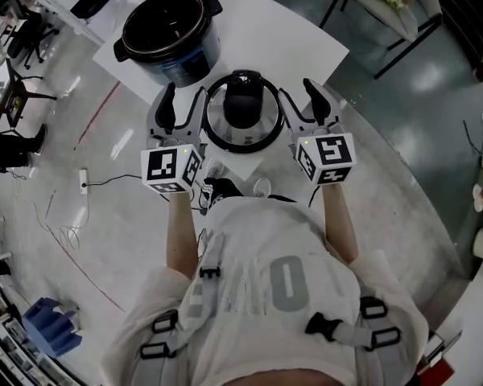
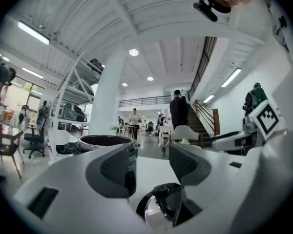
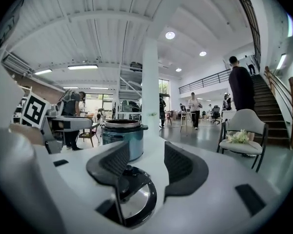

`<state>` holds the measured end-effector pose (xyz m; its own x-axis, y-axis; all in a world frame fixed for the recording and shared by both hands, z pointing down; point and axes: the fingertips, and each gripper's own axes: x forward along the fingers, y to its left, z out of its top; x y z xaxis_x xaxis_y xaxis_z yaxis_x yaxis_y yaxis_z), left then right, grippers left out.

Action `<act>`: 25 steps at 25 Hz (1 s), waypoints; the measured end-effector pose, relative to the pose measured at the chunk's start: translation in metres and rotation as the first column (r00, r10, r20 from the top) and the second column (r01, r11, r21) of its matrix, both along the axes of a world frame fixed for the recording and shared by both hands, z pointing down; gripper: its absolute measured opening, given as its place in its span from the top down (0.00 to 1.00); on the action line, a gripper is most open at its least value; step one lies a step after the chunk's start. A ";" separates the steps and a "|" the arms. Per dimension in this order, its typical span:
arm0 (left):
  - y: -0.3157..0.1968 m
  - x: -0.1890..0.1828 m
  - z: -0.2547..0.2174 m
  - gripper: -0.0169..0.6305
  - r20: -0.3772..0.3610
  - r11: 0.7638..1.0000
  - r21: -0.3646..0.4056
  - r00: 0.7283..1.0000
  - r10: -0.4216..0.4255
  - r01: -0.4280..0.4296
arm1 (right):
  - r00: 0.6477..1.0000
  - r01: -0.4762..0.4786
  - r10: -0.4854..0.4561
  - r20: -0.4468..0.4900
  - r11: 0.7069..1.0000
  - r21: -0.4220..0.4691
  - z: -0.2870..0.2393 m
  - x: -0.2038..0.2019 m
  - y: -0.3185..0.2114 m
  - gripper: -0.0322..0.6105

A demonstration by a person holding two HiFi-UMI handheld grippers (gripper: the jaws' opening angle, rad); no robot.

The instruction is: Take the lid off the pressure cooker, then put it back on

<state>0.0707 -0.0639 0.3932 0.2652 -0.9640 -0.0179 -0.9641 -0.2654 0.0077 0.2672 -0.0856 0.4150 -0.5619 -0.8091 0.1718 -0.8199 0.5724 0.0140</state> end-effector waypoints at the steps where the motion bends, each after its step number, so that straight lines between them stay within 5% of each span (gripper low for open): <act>1: -0.003 0.005 0.008 0.57 0.052 0.999 -0.029 0.998 0.043 -0.041 | 1.000 0.021 -0.021 -0.019 1.000 -0.003 0.003 -0.002 0.001 0.61; 5: -0.009 0.005 0.063 0.57 0.165 0.972 -0.217 0.978 0.128 -0.091 | 0.986 0.094 -0.101 -0.132 0.994 -0.055 0.032 -0.007 0.007 0.61; 12: 0.012 0.038 0.150 0.57 0.044 0.868 -0.425 0.952 0.303 -0.256 | 0.965 0.174 -0.214 -0.150 0.954 -0.243 0.102 -0.020 0.025 0.61; 16: 0.010 0.056 0.173 0.57 0.023 0.821 -0.468 0.925 0.380 -0.326 | 0.944 0.238 -0.295 -0.146 0.919 -0.315 0.134 -0.037 0.033 0.60; 25: -0.005 0.067 0.186 0.57 0.036 0.767 -0.493 0.871 0.490 -0.410 | 0.930 0.275 -0.343 -0.130 0.887 -0.372 0.167 -0.064 0.026 0.61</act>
